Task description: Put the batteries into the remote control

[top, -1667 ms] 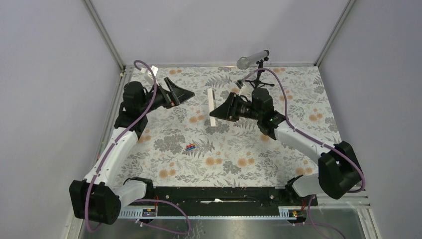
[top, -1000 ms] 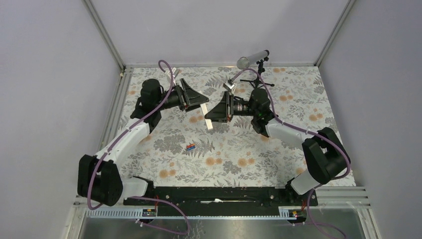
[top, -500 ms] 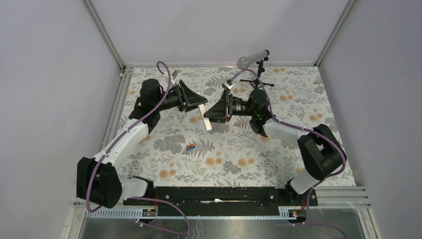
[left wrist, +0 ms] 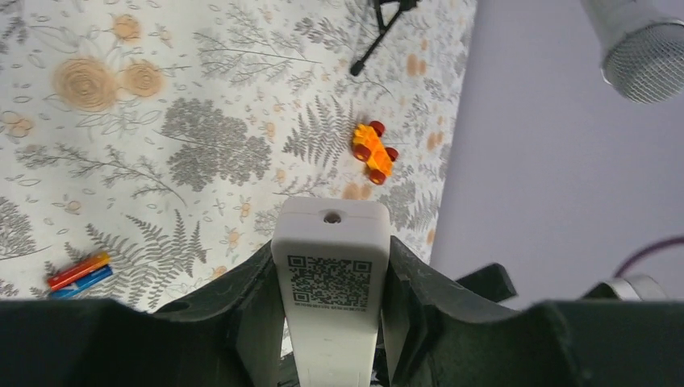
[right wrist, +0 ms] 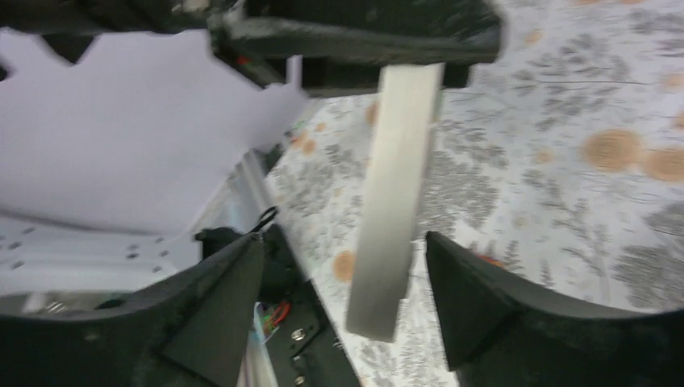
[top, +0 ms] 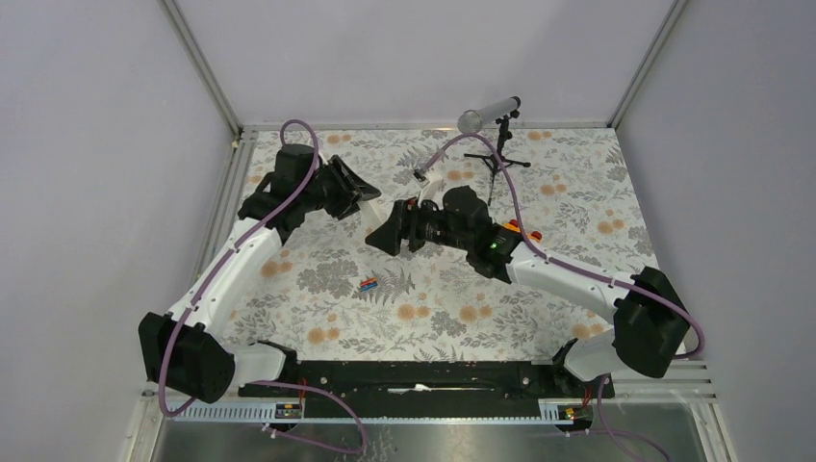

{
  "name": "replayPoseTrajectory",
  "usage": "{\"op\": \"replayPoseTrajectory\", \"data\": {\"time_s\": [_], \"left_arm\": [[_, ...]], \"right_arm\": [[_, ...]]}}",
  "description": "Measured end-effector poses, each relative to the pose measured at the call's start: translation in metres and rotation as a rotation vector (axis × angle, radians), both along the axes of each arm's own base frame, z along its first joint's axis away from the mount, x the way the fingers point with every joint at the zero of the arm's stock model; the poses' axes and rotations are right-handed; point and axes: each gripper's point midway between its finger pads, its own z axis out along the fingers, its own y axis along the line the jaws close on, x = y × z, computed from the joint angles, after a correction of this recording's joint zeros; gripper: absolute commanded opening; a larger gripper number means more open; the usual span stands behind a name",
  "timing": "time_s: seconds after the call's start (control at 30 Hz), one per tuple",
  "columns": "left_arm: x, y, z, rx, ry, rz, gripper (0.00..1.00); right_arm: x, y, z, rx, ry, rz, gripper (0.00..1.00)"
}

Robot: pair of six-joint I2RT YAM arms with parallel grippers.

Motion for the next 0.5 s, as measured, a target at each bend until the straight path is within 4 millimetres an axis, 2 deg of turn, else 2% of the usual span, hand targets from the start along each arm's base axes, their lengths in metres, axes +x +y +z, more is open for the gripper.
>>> {"op": "replayPoseTrajectory", "data": {"time_s": [0.1, 0.27, 0.43, 0.47, 0.5], "left_arm": [[-0.001, 0.006, -0.009, 0.037, 0.033, 0.042, 0.00], [-0.003, 0.014, -0.019, 0.063, 0.086, 0.095, 0.01], [-0.005, 0.018, -0.025, 0.079, 0.110, 0.114, 0.19], [-0.005, 0.018, -0.025, 0.081, 0.111, 0.114, 0.26], [-0.004, 0.019, -0.025, 0.082, 0.111, 0.114, 0.37]], "right_arm": [[0.013, -0.005, -0.011, -0.081, -0.047, -0.080, 0.64], [0.031, -0.009, -0.023, -0.162, -0.096, -0.164, 0.42], [0.031, -0.004, -0.031, -0.179, -0.095, -0.154, 0.23], [0.031, -0.003, -0.031, -0.177, -0.094, -0.149, 0.19], [0.030, -0.002, -0.030, -0.171, -0.092, -0.144, 0.17]]}}
